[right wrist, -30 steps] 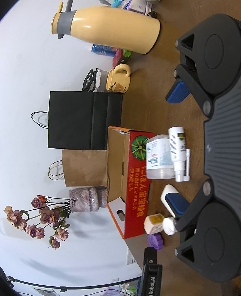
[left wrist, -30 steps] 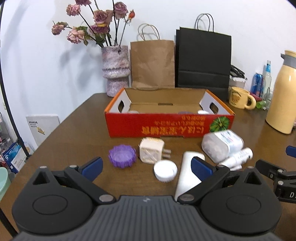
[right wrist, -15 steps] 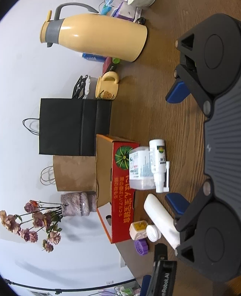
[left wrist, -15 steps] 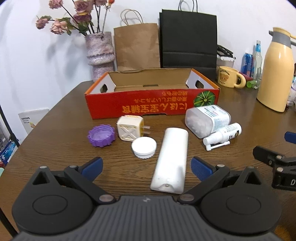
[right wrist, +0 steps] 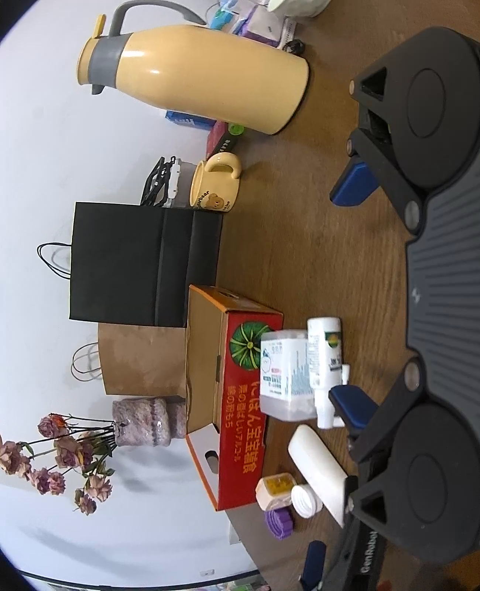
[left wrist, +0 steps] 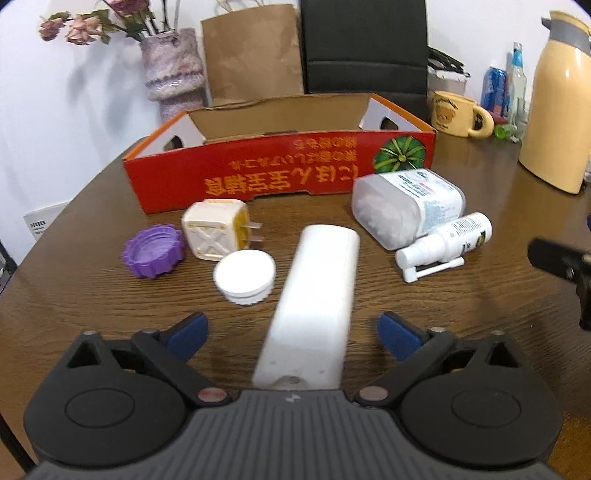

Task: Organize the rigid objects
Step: 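Move both grippers back from the box toward the remaining objects on the table, then grasp the white remote with the left gripper while the right gripper grasps the white spray bottle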

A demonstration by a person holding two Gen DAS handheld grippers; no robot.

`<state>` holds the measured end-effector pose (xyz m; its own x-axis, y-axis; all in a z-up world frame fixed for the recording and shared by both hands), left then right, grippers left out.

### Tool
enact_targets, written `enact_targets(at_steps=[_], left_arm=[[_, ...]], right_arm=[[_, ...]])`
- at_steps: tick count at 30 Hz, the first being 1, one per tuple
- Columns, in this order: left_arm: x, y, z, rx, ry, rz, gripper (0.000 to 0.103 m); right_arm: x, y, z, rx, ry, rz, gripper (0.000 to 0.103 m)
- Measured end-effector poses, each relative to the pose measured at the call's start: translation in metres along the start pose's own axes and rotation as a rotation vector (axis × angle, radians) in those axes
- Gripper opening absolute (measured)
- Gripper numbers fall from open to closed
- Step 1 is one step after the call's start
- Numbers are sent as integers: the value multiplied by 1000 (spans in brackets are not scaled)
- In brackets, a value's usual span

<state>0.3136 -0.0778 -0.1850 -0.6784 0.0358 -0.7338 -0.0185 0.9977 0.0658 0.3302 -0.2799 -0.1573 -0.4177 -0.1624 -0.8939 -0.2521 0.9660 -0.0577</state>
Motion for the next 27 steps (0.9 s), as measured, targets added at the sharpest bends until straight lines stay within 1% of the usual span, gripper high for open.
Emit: enact_targets(at_steps=[3,5,10,12,13,14,15,16,18,21,27], left_arm=[[-3,-7,5,1,-3,5,90],[-7,-10,8,13,-6,-1,82],[-15,-18,16,43,-15,-2,72],[-18,-19,18,49,-15,-11,71],[-20,-19,20,48,-18,-17,68],[-21,-17,21,42,-23,-23,59],[-22,-16,22,31,-28,-28,53],[-23,-13,22,28,-34,-34,51],[-24,-12,22,37,-37,-41,51],[-23,-13,21,28,-46,-28,50],[-23,-10,18,35,-53,-41,50]], right_arm=[[-2,-3,7,-3,2,-5,103],[-3,-5,11,-4,6,-2,103],[1,-11,22,-24,26,44,103],[4,-13,26,-28,40,67,103],[7,-14,28,-29,46,76,103],[8,-15,29,-30,50,83,103],[9,-15,30,-31,55,90,103],[10,-15,31,-32,57,94,103],[12,-15,32,-31,59,100,103],[13,-14,32,-29,64,98,103],[13,-16,31,-22,58,112,103]])
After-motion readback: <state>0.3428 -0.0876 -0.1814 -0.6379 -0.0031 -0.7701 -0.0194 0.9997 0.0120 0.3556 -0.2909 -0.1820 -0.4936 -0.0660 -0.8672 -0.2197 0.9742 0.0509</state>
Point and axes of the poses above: each gripper's, at about its wrist camera, not at the fingertips, and z roughly the way its jaws point, y to its left, x to its underside, the point moved 9 cm from there along z, roughly the way its jaws point, and after that the axes turned 2 degrees about x, right-handed, at the moved point
